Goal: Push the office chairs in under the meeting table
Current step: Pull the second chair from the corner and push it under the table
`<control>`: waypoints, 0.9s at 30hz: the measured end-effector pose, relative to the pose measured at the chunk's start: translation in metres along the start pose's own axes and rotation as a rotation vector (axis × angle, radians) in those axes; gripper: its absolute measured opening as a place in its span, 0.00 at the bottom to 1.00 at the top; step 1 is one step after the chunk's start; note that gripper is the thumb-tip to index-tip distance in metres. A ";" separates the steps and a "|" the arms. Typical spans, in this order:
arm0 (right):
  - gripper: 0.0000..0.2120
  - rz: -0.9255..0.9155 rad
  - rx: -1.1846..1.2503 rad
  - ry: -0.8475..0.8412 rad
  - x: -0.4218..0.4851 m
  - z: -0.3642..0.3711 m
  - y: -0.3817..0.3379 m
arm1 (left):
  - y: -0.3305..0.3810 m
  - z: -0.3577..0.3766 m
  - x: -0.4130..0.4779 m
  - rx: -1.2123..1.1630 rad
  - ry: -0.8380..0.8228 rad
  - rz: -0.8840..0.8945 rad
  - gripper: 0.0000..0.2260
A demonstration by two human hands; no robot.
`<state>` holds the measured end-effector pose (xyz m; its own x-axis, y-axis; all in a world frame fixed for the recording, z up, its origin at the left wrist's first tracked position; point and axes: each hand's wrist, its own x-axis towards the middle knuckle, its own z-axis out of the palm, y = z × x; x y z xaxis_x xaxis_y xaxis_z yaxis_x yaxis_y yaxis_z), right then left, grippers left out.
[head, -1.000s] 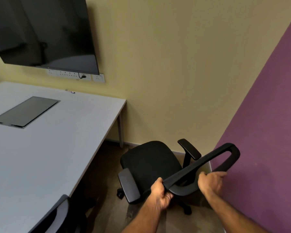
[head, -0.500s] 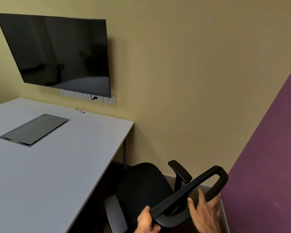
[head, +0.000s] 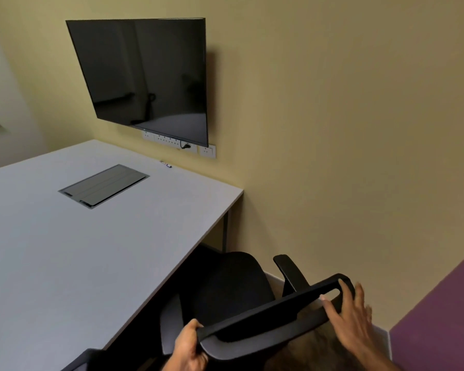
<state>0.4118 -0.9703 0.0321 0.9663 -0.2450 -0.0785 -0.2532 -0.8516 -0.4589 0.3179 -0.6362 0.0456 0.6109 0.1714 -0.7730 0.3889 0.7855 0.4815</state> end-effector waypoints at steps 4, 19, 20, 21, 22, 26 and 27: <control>0.38 -0.016 0.111 -0.029 0.020 0.012 -0.005 | 0.004 0.000 0.003 -0.001 0.017 -0.021 0.10; 0.39 -0.310 -0.221 -0.110 0.089 0.023 -0.057 | 0.031 0.009 0.025 -0.135 0.114 0.028 0.14; 0.38 -0.325 -0.232 -0.104 0.093 0.024 -0.061 | 0.034 0.010 0.026 -0.140 0.107 0.024 0.14; 0.38 -0.351 -0.256 -0.094 0.099 0.025 -0.066 | 0.037 0.010 0.028 -0.143 0.104 0.021 0.14; 0.36 -0.387 -0.293 -0.082 0.105 0.026 -0.071 | 0.040 0.011 0.029 -0.144 0.100 0.018 0.13; 0.28 -0.588 -0.403 -0.068 0.124 0.027 -0.086 | 0.047 0.017 0.037 -0.137 0.102 0.014 0.12; 0.28 -0.623 -0.414 -0.074 0.128 0.027 -0.088 | 0.047 0.019 0.038 -0.140 0.109 0.025 0.12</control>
<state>0.5589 -0.9140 0.0390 0.9331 0.3591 0.0207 0.3597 -0.9306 -0.0682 0.3722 -0.6046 0.0470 0.5379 0.2496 -0.8052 0.2699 0.8539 0.4450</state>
